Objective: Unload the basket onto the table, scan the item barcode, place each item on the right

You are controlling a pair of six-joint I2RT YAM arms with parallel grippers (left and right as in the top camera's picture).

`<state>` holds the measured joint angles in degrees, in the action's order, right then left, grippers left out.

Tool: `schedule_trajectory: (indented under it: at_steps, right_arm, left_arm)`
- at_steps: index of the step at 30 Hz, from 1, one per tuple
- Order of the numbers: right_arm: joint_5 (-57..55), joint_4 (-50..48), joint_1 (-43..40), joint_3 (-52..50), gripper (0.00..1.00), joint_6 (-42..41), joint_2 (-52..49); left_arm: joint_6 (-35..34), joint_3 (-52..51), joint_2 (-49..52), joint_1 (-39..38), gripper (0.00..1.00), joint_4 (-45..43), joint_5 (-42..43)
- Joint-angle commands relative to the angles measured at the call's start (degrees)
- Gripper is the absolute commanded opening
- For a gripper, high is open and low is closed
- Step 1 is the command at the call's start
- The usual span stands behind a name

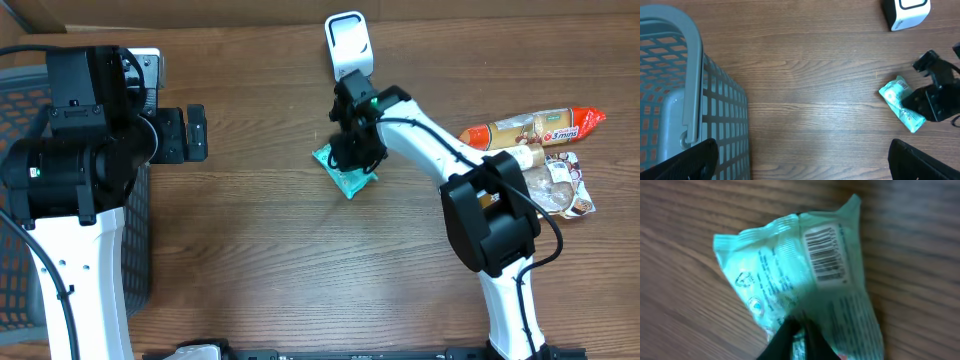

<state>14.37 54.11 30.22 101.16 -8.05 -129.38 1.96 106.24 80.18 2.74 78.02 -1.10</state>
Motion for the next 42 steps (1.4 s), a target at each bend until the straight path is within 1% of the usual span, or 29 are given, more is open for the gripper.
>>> schedule_trajectory:
  at_steps: [1, 2, 3, 8, 11, 14, 15, 18, 19, 21, 22, 27, 30, 32, 33, 34, 35, 38, 40, 41, 42]
  right_arm:
    - [1.31, -1.86, 1.11, -4.09, 0.45, -1.16, 0.68]
    - [0.48, -1.9, 1.16, -5.05, 0.5, -1.14, 0.68]
    - [0.02, -1.75, 1.16, -5.33, 0.51, -1.14, 0.68]
    - [-2.75, -0.44, 0.26, -4.68, 0.52, -0.83, 1.16]
    - [-2.84, 0.22, -0.68, -1.68, 0.52, 1.9, 3.34]
    - [-4.31, 0.07, -0.79, 0.83, 0.5, 2.38, 6.05]
    - [-4.76, -0.15, -0.76, 1.36, 0.47, 2.38, 6.67]
    - [-4.92, -1.57, -0.76, 1.7, 0.32, 2.34, 7.39]
    - [-4.98, -1.68, -0.7, 1.66, 0.26, 2.34, 7.3]
    - [-6.08, -2.29, -0.61, 1.33, 0.1, 2.25, 6.36]
    - [-6.69, -2.8, -0.52, 1.03, 0.04, 1.99, 5.88]
    - [-8.28, -7.41, 0.76, -2.64, 0.04, -0.09, 3.45]
    - [-12.72, -7.52, 1.99, -3.74, 0.04, -2.29, 1.53]
    - [-13.99, -7.58, 2.64, -4.07, 0.04, -2.19, 0.09]
    - [-14.1, -7.58, 2.78, -4.09, 0.07, -2.21, -0.44]
    - [-14.12, -7.52, 2.86, -4.09, 0.15, -2.21, -0.63]
    - [-14.1, -7.45, 2.95, -4.09, 0.26, -2.21, -0.94]
    - [-14.12, -7.63, 3.37, -4.09, 0.3, -2.14, -0.94]
    - [-13.84, -7.85, 3.65, -4.07, 0.29, -0.74, -0.94]
    - [-13.16, -7.96, 3.85, -4.07, 0.28, 0.79, -0.94]
    - [-10.82, -7.96, 4.09, -4.07, 0.27, 4.59, -0.94]
  left_arm:
    - [1.05, 0.37, 0.55, 0.24, 0.99, -0.22, -0.37]
    - [1.05, 0.37, 0.55, 0.24, 1.0, -0.22, -0.37]
    - [1.05, 0.37, 0.55, 0.24, 1.0, -0.22, -0.37]
    - [1.07, 0.37, 0.55, 0.24, 0.99, -0.22, -0.37]
    - [1.05, 0.37, 0.55, 0.24, 0.99, -0.22, -0.37]
    - [1.05, 0.37, 0.55, 0.24, 1.0, -0.22, -0.37]
    - [1.05, 0.37, 0.55, 0.24, 1.0, -0.2, -0.37]
    - [1.05, 0.37, 0.55, 0.24, 1.0, -0.22, -0.37]
    - [1.05, 0.37, 0.55, 0.24, 0.99, -0.22, -0.37]
    - [1.07, 0.37, 0.55, 0.24, 1.0, -0.22, -0.37]
    - [1.05, 0.37, 0.55, 0.24, 1.0, -0.22, -0.37]
    - [1.05, 0.37, 0.57, 0.24, 1.0, -0.22, -0.37]
    - [1.07, 0.37, 0.57, 0.24, 1.0, -0.22, -0.37]
    - [1.05, 0.37, 0.57, 0.24, 1.0, -0.22, -0.37]
    - [1.07, 0.37, 0.57, 0.24, 1.0, -0.22, -0.37]
    - [1.05, 0.37, 0.57, 0.24, 0.99, -0.22, -0.37]
    - [1.05, 0.37, 0.57, 0.24, 1.0, -0.22, -0.37]
    - [1.05, 0.37, 0.66, 0.24, 1.0, -0.22, -0.37]
    - [1.07, 0.37, 0.7, 0.24, 1.0, -0.22, -0.37]
    - [1.05, 0.37, 0.72, 0.24, 1.0, -0.22, -0.37]
    - [1.05, 0.37, 0.72, 0.24, 1.0, -0.22, -0.37]
